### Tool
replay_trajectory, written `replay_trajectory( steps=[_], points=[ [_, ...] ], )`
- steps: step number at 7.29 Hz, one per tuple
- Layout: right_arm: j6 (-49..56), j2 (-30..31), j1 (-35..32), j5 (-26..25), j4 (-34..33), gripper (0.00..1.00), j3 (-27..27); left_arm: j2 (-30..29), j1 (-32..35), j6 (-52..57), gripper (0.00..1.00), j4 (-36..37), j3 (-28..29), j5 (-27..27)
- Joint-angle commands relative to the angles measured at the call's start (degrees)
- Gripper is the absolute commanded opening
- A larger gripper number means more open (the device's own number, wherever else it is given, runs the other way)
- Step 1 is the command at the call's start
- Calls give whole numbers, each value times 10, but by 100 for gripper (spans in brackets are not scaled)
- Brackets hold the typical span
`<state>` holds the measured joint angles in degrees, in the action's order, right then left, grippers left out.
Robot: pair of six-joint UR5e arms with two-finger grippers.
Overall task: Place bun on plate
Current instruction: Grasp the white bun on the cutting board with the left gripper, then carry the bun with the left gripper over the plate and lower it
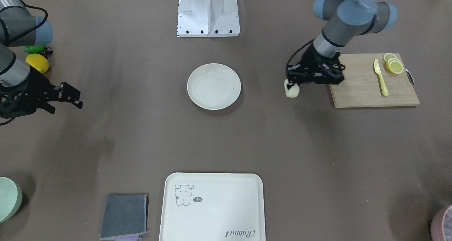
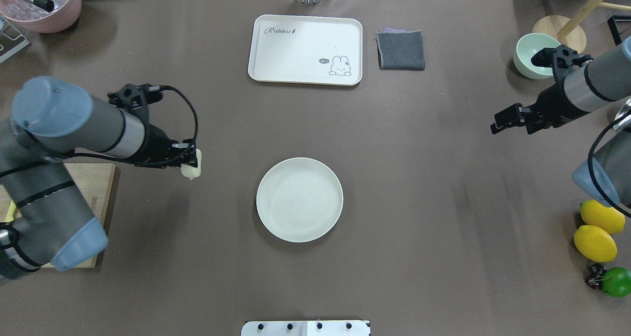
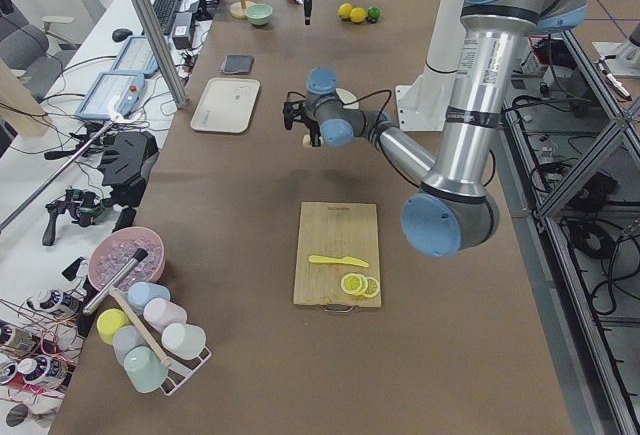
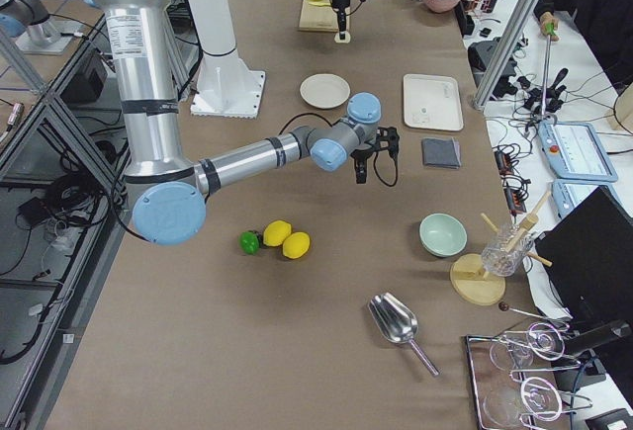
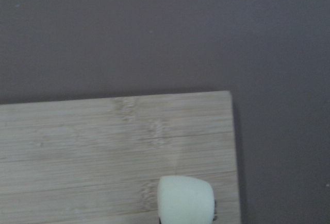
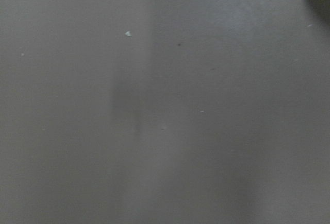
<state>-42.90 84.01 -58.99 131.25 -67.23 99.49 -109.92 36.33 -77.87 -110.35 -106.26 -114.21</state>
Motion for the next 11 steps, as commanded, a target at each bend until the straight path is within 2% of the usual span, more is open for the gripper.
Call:
replay_trajectory(
  steps=[1,2,3,4,6,10,11],
  points=[
    [111,7,-55,11,-72,100,-4,-105,-69,-29,27,58,44,73],
    [130,7,-63,11,-90,100,-4,-134,-76,-40,27,58,75,75],
    [130,12,-63,10,-91,100,-3,-164,-95,-47,27,56,115,102],
    [130,13,-63,9,-91,100,-3,-186,-124,-49,27,56,132,129],
    [129,13,-62,9,-90,100,-3,-192,-142,-68,28,56,137,136],
    [129,12,-62,10,-91,100,-3,-198,-158,-69,50,54,143,159],
    [129,12,-62,10,-91,100,-3,-198,-158,-68,63,54,142,159]
  ],
)
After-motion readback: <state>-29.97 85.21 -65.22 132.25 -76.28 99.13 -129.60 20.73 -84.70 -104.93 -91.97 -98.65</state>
